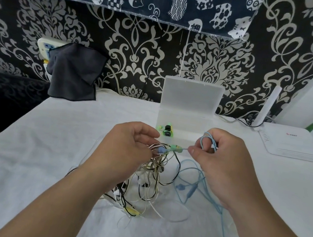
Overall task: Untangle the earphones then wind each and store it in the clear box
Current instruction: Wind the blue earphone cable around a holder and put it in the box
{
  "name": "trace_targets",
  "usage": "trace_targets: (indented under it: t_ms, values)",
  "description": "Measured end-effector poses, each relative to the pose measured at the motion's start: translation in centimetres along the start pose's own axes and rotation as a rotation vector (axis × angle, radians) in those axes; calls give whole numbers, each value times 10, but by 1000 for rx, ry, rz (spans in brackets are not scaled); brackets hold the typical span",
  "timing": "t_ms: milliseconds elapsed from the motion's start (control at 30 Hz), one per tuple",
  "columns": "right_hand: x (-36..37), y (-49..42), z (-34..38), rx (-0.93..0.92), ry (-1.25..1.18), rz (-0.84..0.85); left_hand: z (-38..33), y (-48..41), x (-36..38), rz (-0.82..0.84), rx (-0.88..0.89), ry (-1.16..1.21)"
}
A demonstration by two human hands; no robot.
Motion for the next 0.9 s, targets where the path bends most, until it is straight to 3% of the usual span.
trace_targets:
  t_ms: [333, 500, 700, 833, 900]
  values:
    - [3, 2, -10, 47, 14, 26, 9, -9, -11, -90, -34, 32]
    - [1, 2, -15, 141, -251, -12, 17, -17, -14, -82, -53, 82]
    - [-7, -2, -1, 21, -170, 62, 19, -20, -10, -56, -45, 22]
    - [3, 2, 16, 111, -766, 94, 21, -19, -9, -35, -57, 30]
    - [2, 1, 16, 170, -896, 64, 23, -20, -8, -16, -83, 48]
Point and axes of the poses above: each hand's wrist, its own y-axis away from the middle knuckle, its own x-axis out of the palm, z = x × y, the point moved 8 cm from there along -y, towards the middle knuckle, and after that the axes turned 15 degrees about -x, right-handed, at the moved point
